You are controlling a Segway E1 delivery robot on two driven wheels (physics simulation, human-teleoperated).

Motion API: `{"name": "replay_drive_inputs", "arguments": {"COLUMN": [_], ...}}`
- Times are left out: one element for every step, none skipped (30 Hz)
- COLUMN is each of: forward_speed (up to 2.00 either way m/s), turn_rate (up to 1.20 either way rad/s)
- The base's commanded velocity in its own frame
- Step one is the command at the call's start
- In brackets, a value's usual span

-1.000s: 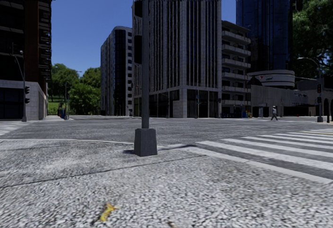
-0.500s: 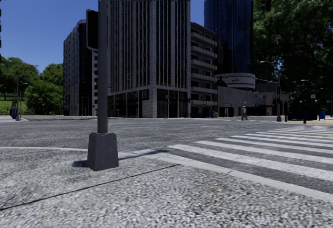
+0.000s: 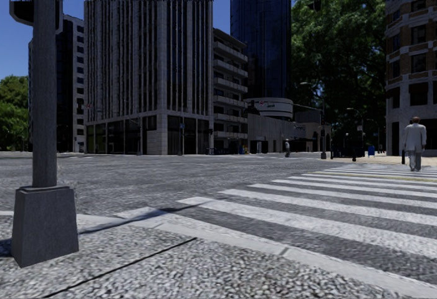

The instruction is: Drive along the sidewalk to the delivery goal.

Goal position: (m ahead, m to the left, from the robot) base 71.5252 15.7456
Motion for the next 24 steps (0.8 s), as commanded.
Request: {"name": "replay_drive_inputs", "arguments": {"forward_speed": [1.46, 1.46, 1.46, 1.46, 1.46, 1.46, 1.46, 1.46, 1.46, 1.46, 1.46, 1.46, 1.46, 1.46, 1.46, 1.46, 1.46, 1.46, 1.46, 1.46, 1.46, 1.46, 1.46, 1.46], "turn_rate": [-0.45, -0.45, -0.45, -0.45, -0.45, -0.45, -0.45, -0.45, -0.45, -0.45, -0.45, -0.45, -0.45, -0.45, -0.45, -0.45, -0.45, -0.45, -0.45, -0.45, -0.45, -0.45, -0.45, -0.45]}}
